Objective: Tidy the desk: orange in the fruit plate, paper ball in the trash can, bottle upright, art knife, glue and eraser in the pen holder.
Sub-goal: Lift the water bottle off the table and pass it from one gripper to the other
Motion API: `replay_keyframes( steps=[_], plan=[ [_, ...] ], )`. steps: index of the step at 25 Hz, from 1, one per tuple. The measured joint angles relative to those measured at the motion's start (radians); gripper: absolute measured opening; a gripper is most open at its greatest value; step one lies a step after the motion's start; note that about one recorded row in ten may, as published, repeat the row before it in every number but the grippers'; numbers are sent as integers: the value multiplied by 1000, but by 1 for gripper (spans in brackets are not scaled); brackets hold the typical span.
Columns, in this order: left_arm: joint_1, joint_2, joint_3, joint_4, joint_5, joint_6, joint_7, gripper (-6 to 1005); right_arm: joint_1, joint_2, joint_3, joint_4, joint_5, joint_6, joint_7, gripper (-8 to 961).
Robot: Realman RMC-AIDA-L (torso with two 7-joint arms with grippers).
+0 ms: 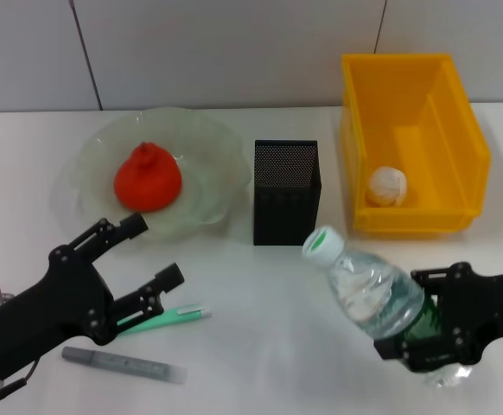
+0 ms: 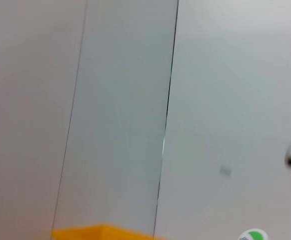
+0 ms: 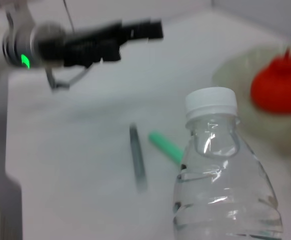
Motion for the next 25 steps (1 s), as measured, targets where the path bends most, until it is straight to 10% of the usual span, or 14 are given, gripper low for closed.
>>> replay_keyframes(
  steps=[25],
  plan=[
    [-181, -8, 21, -191, 13, 127, -68, 786, 73, 0, 85, -629, 395, -54, -685, 752]
  ],
)
